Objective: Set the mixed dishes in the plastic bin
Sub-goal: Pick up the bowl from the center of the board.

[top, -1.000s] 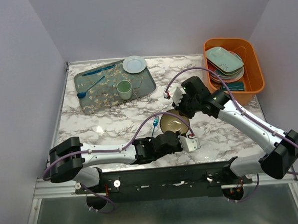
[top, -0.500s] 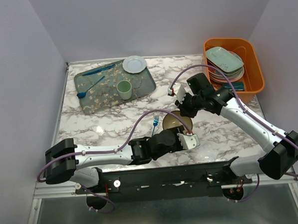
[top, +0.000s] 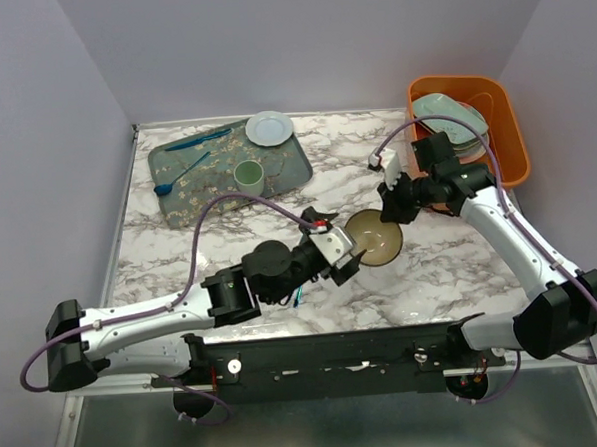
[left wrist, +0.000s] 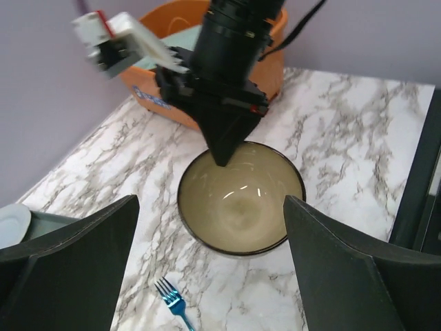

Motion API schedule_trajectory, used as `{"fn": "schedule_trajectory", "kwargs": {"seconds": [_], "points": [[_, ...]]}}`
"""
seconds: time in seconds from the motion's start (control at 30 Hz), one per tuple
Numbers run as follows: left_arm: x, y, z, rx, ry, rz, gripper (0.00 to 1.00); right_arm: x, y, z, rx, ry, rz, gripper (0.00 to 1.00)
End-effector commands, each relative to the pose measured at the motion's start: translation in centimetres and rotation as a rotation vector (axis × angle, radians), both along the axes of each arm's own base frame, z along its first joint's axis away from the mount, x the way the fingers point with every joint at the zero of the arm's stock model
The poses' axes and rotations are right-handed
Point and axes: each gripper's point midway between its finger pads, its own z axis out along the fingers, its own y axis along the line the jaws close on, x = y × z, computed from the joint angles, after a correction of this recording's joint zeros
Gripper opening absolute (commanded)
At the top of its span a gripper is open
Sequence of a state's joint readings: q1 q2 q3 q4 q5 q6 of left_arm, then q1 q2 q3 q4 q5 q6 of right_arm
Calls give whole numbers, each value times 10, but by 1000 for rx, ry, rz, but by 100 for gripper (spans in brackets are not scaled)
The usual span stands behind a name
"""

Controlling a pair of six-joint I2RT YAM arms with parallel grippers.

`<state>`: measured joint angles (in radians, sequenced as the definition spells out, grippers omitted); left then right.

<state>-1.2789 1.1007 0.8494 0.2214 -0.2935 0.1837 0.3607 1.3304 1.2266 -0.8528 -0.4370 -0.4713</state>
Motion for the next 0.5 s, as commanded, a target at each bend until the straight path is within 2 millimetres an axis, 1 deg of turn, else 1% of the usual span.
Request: {"fn": "schedule_trajectory", "kwargs": {"seconds": [0.0,0.03,0.07,0.1,0.13,0.17,0.2,0.23,0.27,0.3,0.33,0.37,0.4,0.43,0.47], "points": [[-1,20,14,-79,79,1,95,20,-5,48,191,-90,-40,1],[0,25,12,-80,103,10,96,25,-9,51,206,-94,-58,0],[0,33,17,-96,110,18,97,30,-11,60,230,-107,-64,1],[6,40,19,-108,121,45,98,38,-21,64,246,-115,-107,0],[8,46,14,-94,140,61,98,44,-25,69,260,-126,-124,0],[8,54,19,-108,146,68,99,49,-28,79,282,-142,-130,1],[14,62,19,-123,175,99,99,59,-39,84,303,-149,-178,0],[16,69,11,-97,199,118,99,65,-46,89,316,-156,-203,0],[18,77,14,-114,216,138,99,69,-50,95,339,-162,-220,0],[20,82,12,-107,225,156,99,83,-64,105,366,-180,-279,0],[24,91,3,-76,244,188,99,89,-71,109,381,-184,-310,0],[25,97,3,-73,245,211,99,96,-77,113,396,-190,-336,0],[26,101,0,-60,249,227,99,105,-88,124,425,-207,-388,0],[26,107,-7,-28,262,242,99,114,-94,123,436,-197,-420,0],[25,110,-8,-21,262,248,99,120,-99,127,449,-202,-445,0]]}}
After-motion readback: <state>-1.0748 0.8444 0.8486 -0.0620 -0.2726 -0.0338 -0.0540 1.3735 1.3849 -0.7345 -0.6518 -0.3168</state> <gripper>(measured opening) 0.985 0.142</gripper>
